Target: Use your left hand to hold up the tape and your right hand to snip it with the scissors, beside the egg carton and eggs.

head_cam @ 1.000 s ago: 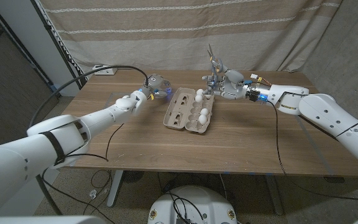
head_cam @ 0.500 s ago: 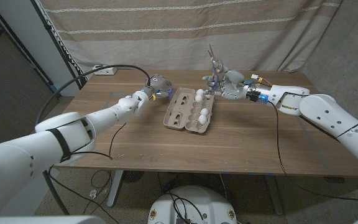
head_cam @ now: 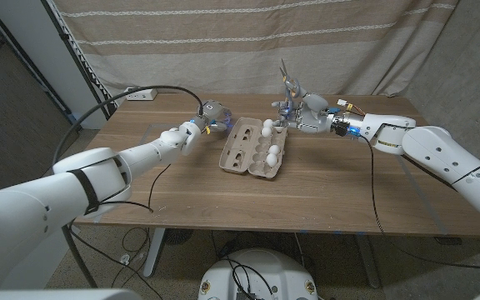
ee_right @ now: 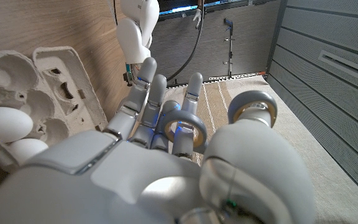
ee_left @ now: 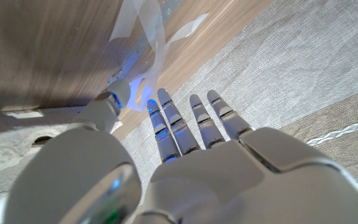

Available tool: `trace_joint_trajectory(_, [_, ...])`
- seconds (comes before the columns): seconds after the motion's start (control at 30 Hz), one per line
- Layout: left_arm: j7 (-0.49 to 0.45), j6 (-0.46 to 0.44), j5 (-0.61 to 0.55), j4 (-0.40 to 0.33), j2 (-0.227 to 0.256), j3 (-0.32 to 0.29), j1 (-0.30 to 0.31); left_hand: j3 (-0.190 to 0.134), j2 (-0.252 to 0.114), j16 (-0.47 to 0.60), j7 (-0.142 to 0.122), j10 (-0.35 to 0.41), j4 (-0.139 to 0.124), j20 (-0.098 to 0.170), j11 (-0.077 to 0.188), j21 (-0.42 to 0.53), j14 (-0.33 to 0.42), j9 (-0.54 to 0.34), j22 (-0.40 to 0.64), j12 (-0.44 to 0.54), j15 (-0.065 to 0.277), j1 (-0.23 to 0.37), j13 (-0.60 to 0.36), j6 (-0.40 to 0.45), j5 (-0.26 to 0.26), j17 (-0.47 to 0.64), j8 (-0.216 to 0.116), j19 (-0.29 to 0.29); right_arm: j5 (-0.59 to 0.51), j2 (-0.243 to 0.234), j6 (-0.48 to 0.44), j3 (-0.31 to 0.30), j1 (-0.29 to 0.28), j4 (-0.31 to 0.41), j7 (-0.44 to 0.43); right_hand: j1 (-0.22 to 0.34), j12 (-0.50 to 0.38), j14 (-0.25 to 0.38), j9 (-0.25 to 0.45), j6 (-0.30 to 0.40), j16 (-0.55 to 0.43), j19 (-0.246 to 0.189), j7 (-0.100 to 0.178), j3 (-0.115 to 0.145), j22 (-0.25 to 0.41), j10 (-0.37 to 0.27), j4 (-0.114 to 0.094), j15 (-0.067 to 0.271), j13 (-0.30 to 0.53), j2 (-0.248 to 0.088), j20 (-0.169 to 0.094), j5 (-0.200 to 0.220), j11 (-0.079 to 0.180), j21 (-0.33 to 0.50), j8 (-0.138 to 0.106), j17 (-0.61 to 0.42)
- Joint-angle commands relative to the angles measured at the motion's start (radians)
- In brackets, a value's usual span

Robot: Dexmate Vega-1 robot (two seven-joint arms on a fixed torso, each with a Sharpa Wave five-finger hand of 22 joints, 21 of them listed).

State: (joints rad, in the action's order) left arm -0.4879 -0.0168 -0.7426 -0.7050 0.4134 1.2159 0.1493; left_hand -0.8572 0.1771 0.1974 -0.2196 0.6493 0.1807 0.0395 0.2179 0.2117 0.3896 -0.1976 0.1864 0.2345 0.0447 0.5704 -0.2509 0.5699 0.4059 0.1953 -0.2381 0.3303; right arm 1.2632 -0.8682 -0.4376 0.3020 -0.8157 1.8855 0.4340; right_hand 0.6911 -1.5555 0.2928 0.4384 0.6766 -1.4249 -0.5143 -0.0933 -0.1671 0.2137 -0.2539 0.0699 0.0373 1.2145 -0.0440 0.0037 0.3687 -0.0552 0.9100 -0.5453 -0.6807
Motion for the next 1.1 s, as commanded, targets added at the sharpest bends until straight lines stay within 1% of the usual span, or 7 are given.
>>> trace_joint_trajectory(0.03, [0.001, -0.001, 0.01, 0.033, -0.012, 0.02, -0.01, 0.001, 0.001, 0.003, 0.0, 0.011, 0.002, 0.019, 0.001, 0.007, 0.001, -0.004, 0.002, 0.009, 0.169, 0.01, -0.003, 0.014, -0.007, 0.003, -0.003, 0.011, -0.006, 0.004, -0.004, 0.006, 0.008, -0.005, -0.001, 0.001, -0.003, -0.005, 0.007, -0.072, -0.001, -0.001, -0.08, -0.006, -0.001, -0.007, 0.004, 0.029, 0.0, -0.012, -0.001, -0.001, 0.003, 0.007, 0.002, 0.002])
trace_joint_trajectory(0.1, [-0.004, -0.005, 0.006, 0.036, -0.015, 0.026, -0.012, 0.002, 0.001, 0.003, 0.0, 0.012, 0.002, 0.021, 0.001, 0.007, 0.001, -0.004, 0.002, 0.009, 0.168, 0.011, -0.003, 0.015, -0.008, 0.003, -0.003, 0.013, -0.006, 0.005, -0.004, 0.007, 0.01, -0.007, 0.002, 0.0, -0.002, -0.003, 0.008, -0.071, -0.003, 0.0, -0.078, -0.006, -0.001, -0.007, 0.004, 0.028, -0.001, -0.013, -0.001, -0.002, 0.004, 0.007, 0.002, 0.002])
trace_joint_trajectory(0.17, [-0.023, -0.006, 0.0, 0.029, -0.012, 0.03, -0.01, 0.009, -0.002, 0.005, -0.001, 0.051, -0.005, 0.022, 0.0, 0.006, 0.006, -0.006, 0.003, 0.019, 0.167, 0.019, -0.004, 0.038, -0.021, 0.004, -0.01, 0.015, 0.0, 0.005, -0.01, 0.007, 0.01, -0.006, -0.005, 0.0, -0.002, -0.003, 0.008, -0.071, -0.003, 0.0, -0.078, -0.006, -0.001, -0.008, 0.004, 0.026, -0.002, -0.013, -0.001, -0.002, 0.004, 0.008, 0.003, 0.003])
trace_joint_trajectory(0.33, [-0.011, -0.016, -0.005, 0.033, -0.02, 0.04, -0.014, 0.005, -0.012, 0.005, -0.001, 0.061, -0.004, 0.026, 0.0, 0.008, 0.009, -0.007, 0.003, 0.015, 0.173, 0.038, 0.003, 0.055, -0.029, 0.004, -0.015, 0.02, -0.004, 0.006, -0.009, 0.008, 0.013, -0.006, -0.002, -0.001, -0.003, -0.005, 0.009, -0.069, -0.005, 0.001, -0.079, -0.007, -0.002, -0.006, 0.004, 0.026, 0.0, -0.014, -0.001, -0.002, 0.007, 0.01, 0.004, 0.001])
trace_joint_trajectory(0.63, [0.0, -0.033, 0.005, 0.049, -0.026, 0.043, -0.017, 0.01, -0.005, 0.0, -0.002, 0.049, -0.003, 0.027, 0.0, 0.007, 0.001, -0.006, 0.003, 0.005, 0.17, 0.045, 0.009, 0.051, -0.036, 0.002, -0.01, 0.019, -0.005, 0.007, -0.011, 0.01, 0.017, -0.011, -0.002, -0.003, -0.002, -0.006, 0.013, -0.066, -0.004, 0.003, -0.079, -0.008, -0.003, -0.009, 0.004, 0.027, -0.003, -0.016, -0.001, -0.004, 0.007, 0.013, 0.006, 0.002])
trace_joint_trajectory(0.9, [0.016, -0.046, 0.006, 0.021, -0.007, 0.045, -0.012, 0.011, -0.003, -0.003, -0.002, 0.041, -0.001, 0.026, 0.0, 0.005, -0.004, -0.006, 0.003, -0.001, 0.172, 0.054, 0.013, 0.048, -0.04, 0.001, -0.006, 0.016, -0.004, 0.013, -0.02, 0.017, 0.03, -0.023, 0.003, -0.001, -0.003, -0.005, 0.016, -0.065, -0.005, 0.004, -0.078, -0.008, -0.004, -0.008, 0.006, 0.026, -0.001, -0.017, -0.002, -0.004, 0.007, 0.016, 0.008, 0.005])
trace_joint_trajectory(1.1, [0.02, -0.046, 0.011, 0.036, -0.012, 0.043, -0.015, 0.012, -0.001, -0.004, -0.002, 0.038, 0.001, 0.024, 0.0, 0.004, -0.007, -0.006, 0.003, -0.003, 0.171, 0.059, 0.014, 0.045, -0.041, 0.0, -0.005, 0.015, -0.007, 0.017, -0.022, 0.022, 0.036, -0.03, 0.009, -0.002, -0.005, -0.006, 0.018, -0.065, -0.006, 0.005, -0.08, -0.008, -0.005, -0.005, 0.006, 0.026, 0.003, -0.018, -0.001, -0.005, 0.004, 0.018, 0.01, 0.005])
